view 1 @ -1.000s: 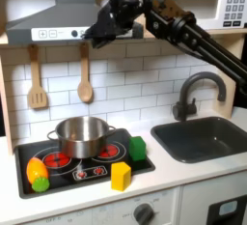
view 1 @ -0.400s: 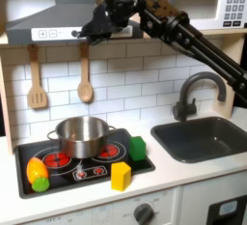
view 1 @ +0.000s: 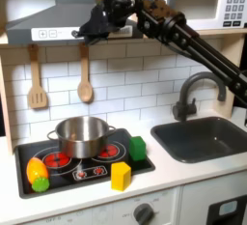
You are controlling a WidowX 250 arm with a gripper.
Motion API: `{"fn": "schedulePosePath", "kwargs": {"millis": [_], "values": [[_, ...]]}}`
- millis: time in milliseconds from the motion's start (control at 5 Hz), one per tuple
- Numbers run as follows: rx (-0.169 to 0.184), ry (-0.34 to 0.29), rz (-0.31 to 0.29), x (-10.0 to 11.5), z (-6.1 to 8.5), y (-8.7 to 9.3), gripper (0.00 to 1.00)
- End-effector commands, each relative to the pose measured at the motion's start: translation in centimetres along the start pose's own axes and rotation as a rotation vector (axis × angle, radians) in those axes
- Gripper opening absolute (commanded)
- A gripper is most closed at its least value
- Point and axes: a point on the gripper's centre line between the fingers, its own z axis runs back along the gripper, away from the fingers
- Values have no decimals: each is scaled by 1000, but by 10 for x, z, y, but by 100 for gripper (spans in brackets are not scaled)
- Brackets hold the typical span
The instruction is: Push button
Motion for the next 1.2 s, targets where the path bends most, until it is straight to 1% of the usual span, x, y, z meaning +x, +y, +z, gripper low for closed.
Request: {"fn": "schedulePosePath", "kwargs": {"millis": [0,200,800,1000], "values": [[1,-14,-7,5,-1,-2,0],[-1,-16,-6,7,1,-2,0],[8,-12,-5,10,-1,-1,0],[24,-17,0,8,0,1,0]]}}
